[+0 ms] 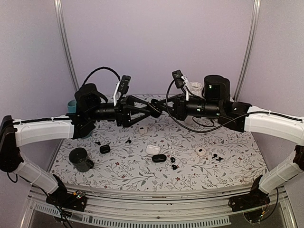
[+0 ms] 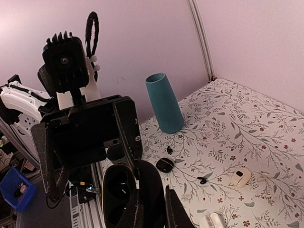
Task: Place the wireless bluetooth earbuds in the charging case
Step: Pass from the left arm to the right, then pass from the right arm to the left, then move the right earbud to the center of the board.
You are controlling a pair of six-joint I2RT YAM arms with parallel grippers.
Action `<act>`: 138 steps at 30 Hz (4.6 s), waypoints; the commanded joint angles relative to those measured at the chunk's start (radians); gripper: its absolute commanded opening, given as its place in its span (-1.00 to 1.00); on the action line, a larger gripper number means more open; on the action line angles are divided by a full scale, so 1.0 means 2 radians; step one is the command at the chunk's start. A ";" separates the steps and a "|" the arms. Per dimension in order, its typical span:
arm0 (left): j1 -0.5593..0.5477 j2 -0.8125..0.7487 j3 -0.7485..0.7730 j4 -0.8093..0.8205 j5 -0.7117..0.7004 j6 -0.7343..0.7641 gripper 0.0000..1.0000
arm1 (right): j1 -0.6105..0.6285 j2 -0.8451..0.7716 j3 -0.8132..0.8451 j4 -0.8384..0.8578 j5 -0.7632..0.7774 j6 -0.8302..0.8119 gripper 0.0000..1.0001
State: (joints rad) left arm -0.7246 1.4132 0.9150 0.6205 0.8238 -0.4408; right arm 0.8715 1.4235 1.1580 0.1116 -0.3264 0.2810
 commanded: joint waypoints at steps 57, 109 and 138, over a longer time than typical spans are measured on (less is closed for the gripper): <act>-0.019 -0.023 0.031 -0.111 0.053 0.135 -0.30 | 0.024 -0.007 0.044 -0.035 -0.050 -0.114 -0.94; -0.016 -0.049 -0.018 -0.102 -0.128 0.092 -1.00 | -0.009 -0.087 -0.038 -0.080 0.207 0.045 0.32; 0.006 -0.046 -0.010 -0.091 -0.020 0.108 -1.00 | -0.120 -0.250 -0.300 -0.361 0.212 0.445 0.01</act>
State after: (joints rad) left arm -0.7231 1.3281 0.8833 0.4286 0.7612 -0.2356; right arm 0.6804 0.9455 0.5957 -0.5922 0.1421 1.1076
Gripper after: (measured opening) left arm 0.220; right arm 0.513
